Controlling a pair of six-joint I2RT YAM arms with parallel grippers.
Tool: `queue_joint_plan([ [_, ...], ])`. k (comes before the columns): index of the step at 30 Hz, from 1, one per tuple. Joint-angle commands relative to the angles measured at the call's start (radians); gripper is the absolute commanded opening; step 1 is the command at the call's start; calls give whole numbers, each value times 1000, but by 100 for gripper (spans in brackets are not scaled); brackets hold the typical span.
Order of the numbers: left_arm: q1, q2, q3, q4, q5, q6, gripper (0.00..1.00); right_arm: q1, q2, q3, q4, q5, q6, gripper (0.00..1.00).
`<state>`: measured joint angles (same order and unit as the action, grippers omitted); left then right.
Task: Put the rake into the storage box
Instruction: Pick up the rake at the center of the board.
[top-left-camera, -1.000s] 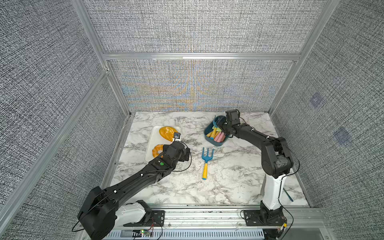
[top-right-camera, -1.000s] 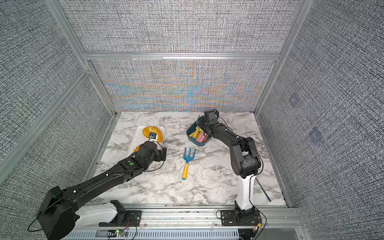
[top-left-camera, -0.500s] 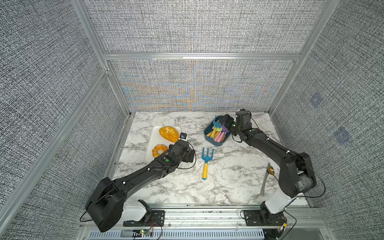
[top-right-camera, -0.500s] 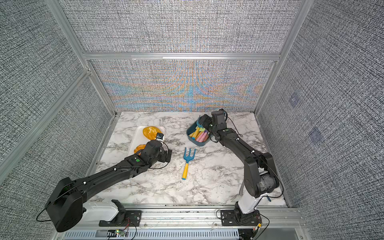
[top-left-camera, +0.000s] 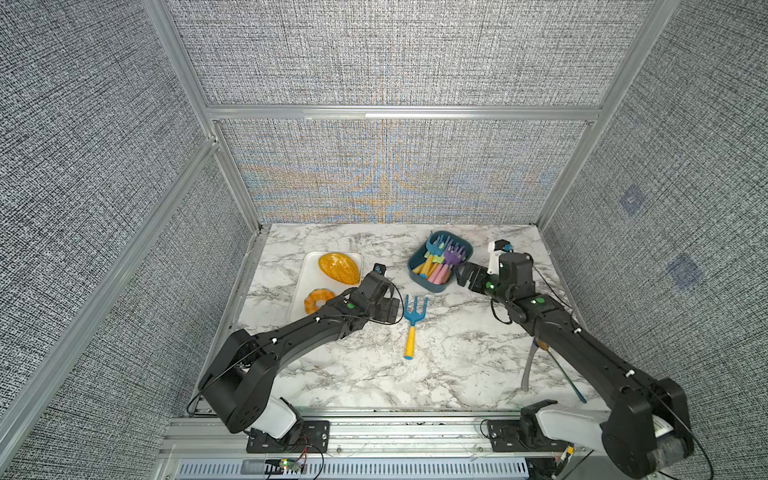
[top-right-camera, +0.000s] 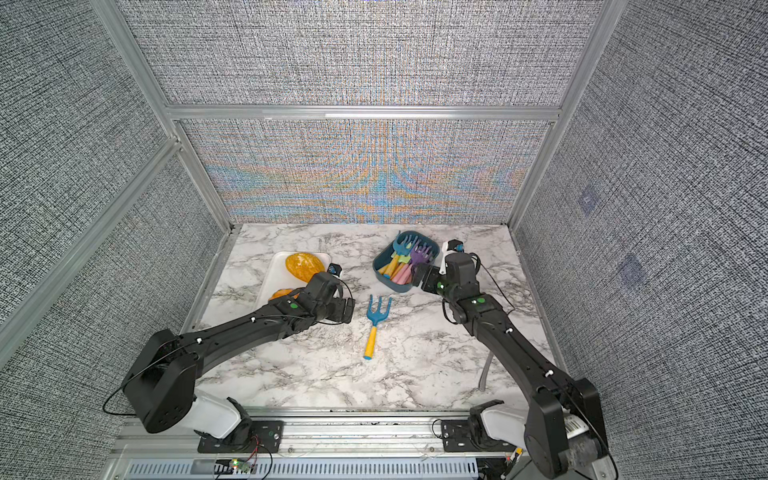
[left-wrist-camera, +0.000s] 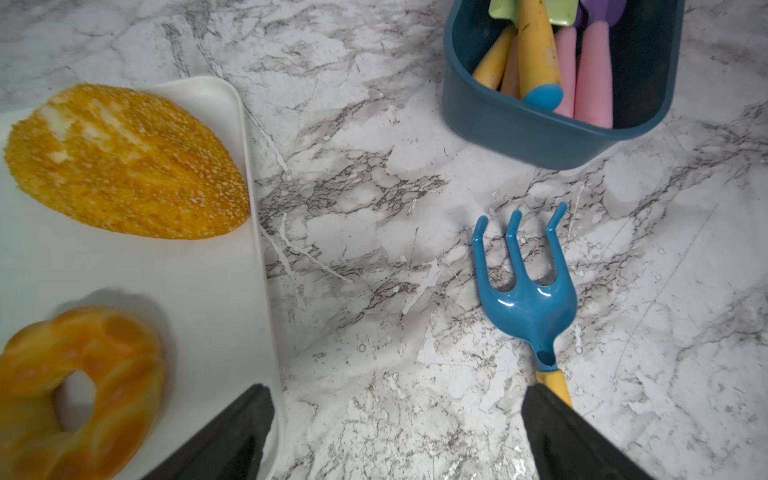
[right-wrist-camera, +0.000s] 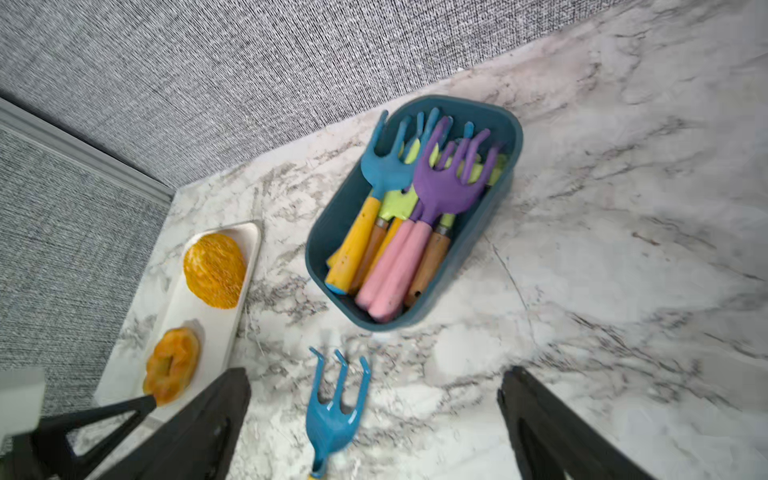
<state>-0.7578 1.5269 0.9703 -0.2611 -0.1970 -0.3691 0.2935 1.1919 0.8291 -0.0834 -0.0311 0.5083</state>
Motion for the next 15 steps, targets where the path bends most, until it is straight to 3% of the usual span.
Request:
queue_joint_plan([
  [1, -12, 31, 22, -73, 54, -56, 99, 0, -80, -88, -17, 122, -31, 99],
  [9, -74, 120, 148, -237, 51, -137, 97, 0, -305, -263, 88, 217, -7, 99],
  [15, -119, 228, 269, -367, 34, -173, 94, -1, -362, -313, 103, 309, 11, 99],
])
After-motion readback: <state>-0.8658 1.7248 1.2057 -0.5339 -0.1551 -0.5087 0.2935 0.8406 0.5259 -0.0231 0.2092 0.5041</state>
